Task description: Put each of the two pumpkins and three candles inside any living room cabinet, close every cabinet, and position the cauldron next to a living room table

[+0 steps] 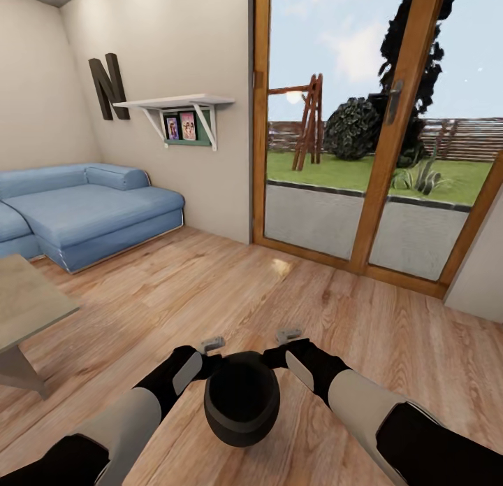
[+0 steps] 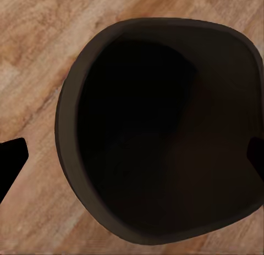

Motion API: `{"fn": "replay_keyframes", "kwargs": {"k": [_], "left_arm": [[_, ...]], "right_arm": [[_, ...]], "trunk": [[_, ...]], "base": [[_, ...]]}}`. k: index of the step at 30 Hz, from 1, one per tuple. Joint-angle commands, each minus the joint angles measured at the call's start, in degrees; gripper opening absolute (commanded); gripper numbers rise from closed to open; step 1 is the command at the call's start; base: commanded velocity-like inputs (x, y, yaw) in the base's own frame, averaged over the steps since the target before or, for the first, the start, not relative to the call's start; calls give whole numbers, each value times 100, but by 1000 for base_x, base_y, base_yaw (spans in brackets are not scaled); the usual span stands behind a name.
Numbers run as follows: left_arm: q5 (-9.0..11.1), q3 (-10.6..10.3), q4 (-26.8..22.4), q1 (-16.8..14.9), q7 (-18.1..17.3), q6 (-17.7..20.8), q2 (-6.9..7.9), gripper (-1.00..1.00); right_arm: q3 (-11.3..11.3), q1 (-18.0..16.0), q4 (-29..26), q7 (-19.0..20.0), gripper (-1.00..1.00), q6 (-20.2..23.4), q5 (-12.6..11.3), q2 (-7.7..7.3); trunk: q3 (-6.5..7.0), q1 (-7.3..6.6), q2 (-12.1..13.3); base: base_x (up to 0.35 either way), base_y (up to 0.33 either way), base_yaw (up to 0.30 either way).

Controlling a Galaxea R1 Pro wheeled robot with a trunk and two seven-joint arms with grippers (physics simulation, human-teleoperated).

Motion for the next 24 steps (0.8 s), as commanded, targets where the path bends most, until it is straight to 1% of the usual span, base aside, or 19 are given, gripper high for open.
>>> {"fn": "replay_keyframes", "kwargs": {"k": [1,4,5,6,15,18,20,22,24], "left_arm": [[60,-43,-12,-3,49,43,5,100],[60,-43,-11,-4,41,118,9,100],[60,-37,-8,-4,38,137,12,100],[60,-36,-8,-4,38,144,12,100],[60,-34,-7,-4,31,216,13,100],[60,-34,-7,-4,30,224,13,100],[60,-34,-7,-4,30,225,13,100],[60,-34,-7,-4,31,224,13,100],[59,-34,-7,-4,30,220,13,100]], "right_arm": [[45,-5,-9,-40,100,26,-61,-5],[45,-5,-9,-159,100,82,-133,-8],[45,-6,-9,-245,100,215,-177,-7],[45,-5,-9,-261,100,248,-189,-6],[45,-5,-9,-288,100,311,-267,-5],[45,-5,-9,-281,100,312,-284,-3],[45,-5,-9,-280,100,312,-337,-3],[45,-5,-9,-280,100,312,-479,-3],[46,-5,-9,-280,100,312,-573,-3]], "trunk": [[-6,-1,-3],[-72,6,-7],[-94,9,-8],[-116,12,-9],[-318,35,-21],[-402,43,-25],[-461,48,-28],[-521,53,-31],[-581,58,-33]], "base": [[0,0,0],[0,0,0],[0,0,0],[0,0,0],[0,0,3],[0,0,86],[0,0,123],[0,0,130],[0,0,132]]}}
